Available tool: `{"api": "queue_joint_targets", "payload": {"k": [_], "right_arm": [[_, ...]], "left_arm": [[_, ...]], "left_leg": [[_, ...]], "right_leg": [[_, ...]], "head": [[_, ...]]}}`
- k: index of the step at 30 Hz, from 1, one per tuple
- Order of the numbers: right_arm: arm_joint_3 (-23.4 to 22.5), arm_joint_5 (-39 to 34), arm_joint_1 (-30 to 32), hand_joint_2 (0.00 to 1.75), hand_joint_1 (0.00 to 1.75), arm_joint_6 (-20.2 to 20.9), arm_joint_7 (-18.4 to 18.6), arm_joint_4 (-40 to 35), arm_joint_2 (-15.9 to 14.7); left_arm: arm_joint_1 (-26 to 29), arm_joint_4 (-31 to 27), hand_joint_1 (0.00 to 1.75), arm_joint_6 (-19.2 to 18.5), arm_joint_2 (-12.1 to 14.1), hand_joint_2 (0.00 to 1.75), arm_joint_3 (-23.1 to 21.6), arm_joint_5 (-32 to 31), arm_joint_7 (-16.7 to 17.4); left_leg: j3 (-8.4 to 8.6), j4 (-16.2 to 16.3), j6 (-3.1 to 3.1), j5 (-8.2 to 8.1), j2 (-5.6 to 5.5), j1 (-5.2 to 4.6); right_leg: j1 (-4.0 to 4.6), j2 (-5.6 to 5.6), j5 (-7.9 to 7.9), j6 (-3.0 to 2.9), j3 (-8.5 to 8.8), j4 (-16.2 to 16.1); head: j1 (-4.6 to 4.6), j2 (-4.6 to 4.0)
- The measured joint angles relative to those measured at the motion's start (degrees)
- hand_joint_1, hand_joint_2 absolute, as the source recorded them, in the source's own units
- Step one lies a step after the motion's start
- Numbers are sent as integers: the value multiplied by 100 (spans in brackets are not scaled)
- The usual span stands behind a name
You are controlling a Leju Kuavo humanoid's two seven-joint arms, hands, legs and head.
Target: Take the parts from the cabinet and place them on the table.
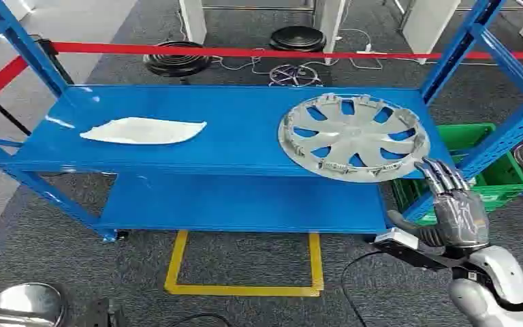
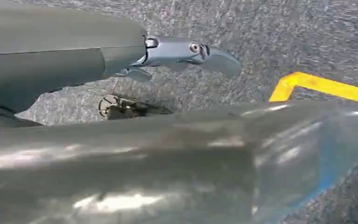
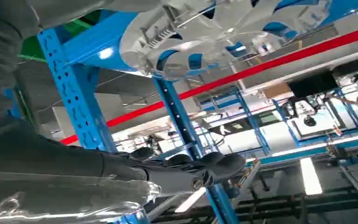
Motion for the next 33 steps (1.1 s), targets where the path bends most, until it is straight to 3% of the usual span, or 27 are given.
{"api": "queue_joint_targets", "payload": {"k": [1, 3, 4, 5, 6, 8, 9, 10, 11, 12, 15, 17, 19, 20, 21, 22, 24, 25, 26, 27, 29, 31, 33], "right_arm": [[0, -7, 3, 175, 0, 9, -7, 9, 0], [7, -18, 53, 175, 0, 15, -11, 39, 0], [9, -24, 101, 175, 0, 13, -13, 52, 0], [9, -35, 139, 175, 0, 11, -15, 70, 0], [9, -44, 163, 175, 0, 11, -22, 79, 0], [5, -76, 187, 175, 0, 13, -35, 81, 0], [0, -96, 190, 175, 0, 17, -42, 83, 0], [9, -116, 205, 175, 0, 33, -42, 105, 9], [-2, -120, 224, 175, 0, 39, -48, 96, 4], [-9, -120, 277, 175, 0, 48, -42, 100, 7], [0, -125, 342, 175, 0, 72, -52, 100, 11], [-4, -129, 353, 175, 0, 79, -55, 100, 9], [0, -131, 386, 175, 0, 90, -55, 100, 9], [0, -131, 402, 175, 0, 96, -55, 100, 9], [0, -129, 407, 175, 0, 98, -55, 100, 9], [0, -131, 406, 175, 0, 98, -55, 100, 9], [-4, -133, 404, 175, 0, 98, -57, 100, 11], [-2, -136, 401, 175, 0, 100, -57, 101, 9], [0, -136, 401, 175, 0, 103, -59, 100, 11], [0, -138, 406, 175, 0, 103, -59, 100, 11], [0, -138, 434, 175, 0, 105, -68, 100, 11], [-8, -140, 429, 175, 0, 99, -70, 100, 13], [-6, -142, 404, 175, 0, 100, -68, 100, 13]], "left_arm": [[-21, 0, 0, -2, 4, 0, 0, -2, -9], [-24, 0, 0, -2, 9, 0, -2, -26, -13], [-24, 2, 0, 0, 13, 0, -2, -37, -15], [-20, 2, 0, 4, 15, 0, -2, -37, -15], [-19, 2, 0, 4, 15, 0, -2, -37, -15], [-19, 2, 0, 7, 17, 0, -2, -37, -13], [-19, 0, 0, 5, 24, 0, 0, -37, -13], [-25, 0, 0, 4, 66, 0, 0, -37, -13], [-20, 0, 0, -11, 79, 0, -2, -42, -18], [-18, 0, 0, -11, 81, 0, -2, -57, -26], [-18, 0, 0, -7, 87, 0, -2, -77, -29], [-33, 0, 0, -7, 83, 0, -2, -81, -33], [-25, 0, 0, -7, 83, 0, -2, -83, -33], [-15, 0, 0, -7, 83, 0, -2, -83, -33], [-10, 0, 0, -7, 83, 0, -2, -83, -33], [-10, 0, 0, -4, 83, 0, -2, -83, -33], [-16, 0, 0, 4, 85, 0, -2, -90, -33], [-16, 0, 0, 4, 96, 0, -4, -90, -33], [-23, 0, 0, 7, 92, 0, -4, -90, -35], [-30, 0, 0, 4, 94, 0, -4, -90, -42], [-15, 0, 0, 11, 88, 0, -4, -90, -48], [-23, 0, 0, 28, 98, 0, -2, -96, -48], [-31, 0, 0, 42, 98, 0, 0, -114, -48]], "left_leg": [[-5, -16, 23, 16, 1, 8], [-11, -15, 22, 17, 2, 11], [-16, -10, 16, 16, 1, 12], [-15, -6, 3, 14, -3, 24], [-13, 6, -26, 4, -8, 43], [-14, 102, -132, -65, -18, 119], [-23, 192, -218, -141, -23, 164], [-64, 214, -278, -175, -26, 122], [-85, 290, -308, -223, -29, 112], [-78, 277, -315, -218, -34, 105], [-90, 354, -370, -293, -30, 128], [-456, 1045, -370, -652, -24, 110], [-1058, 2082, -341, -1012, -23, 88], [-1228, 2293, -316, -1004, -23, 73], [-1256, 2241, -269, -851, -23, 54], [-1172, 1943, -203, -565, -24, 24], [-763, 935, -15, 80, -26, -77], [-630, 662, 87, 121, -25, -131], [-566, 511, 86, 71, -15, -119], [-571, 498, 34, 49, -19, -134], [-516, 386, 41, 30, -29, -132], [-367, 323, 57, 31, -41, -88], [-321, 326, 87, -23, -41, -93]], "right_leg": [[6, 6, -217, 0, -103, 286], [-14, 3, -700, 42, -509, 1306], [-17, 3, -837, 61, -670, 1700], [-27, 2, -834, 82, -708, 1818], [-44, 1, -702, 103, -593, 1628], [-95, -9, -261, 162, -24, 634], [-115, -5, -289, 251, 234, 191], [-88, 44, -411, 232, 234, 281], [-93, 80, -406, 50, 250, 262], [-90, 78, -430, -24, 228, 297], [-77, 81, -476, -171, 206, 366], [-67, 73, -491, -206, 225, 357], [-35, 67, -524, -252, 241, 358], [-15, 66, -539, -271, 258, 358], [7, 71, -563, -282, 289, 358], [31, 77, -592, -292, 333, 357], [66, 84, -663, -291, 451, 339], [60, 84, -688, -278, 473, 326], [96, 102, -715, -240, 472, 335], [77, 94, -710, -210, 470, 292], [65, 84, -627, -110, 527, 316], [65, 46, -737, -70, 470, 451], [59, 27, -1077, -57, 53, 1179]], "head": [[8, 0], [24, 0], [26, 0], [30, 0], [24, 0], [24, 0], [28, 0], [54, 0], [77, 0], [-2, 0], [-26, 0], [-48, 0], [-50, 0], [-48, 0], [-53, 0], [-50, 0], [-48, 0], [-42, 0], [-44, 0], [-46, 0], [-35, 0], [-37, 0], [15, 0]]}}
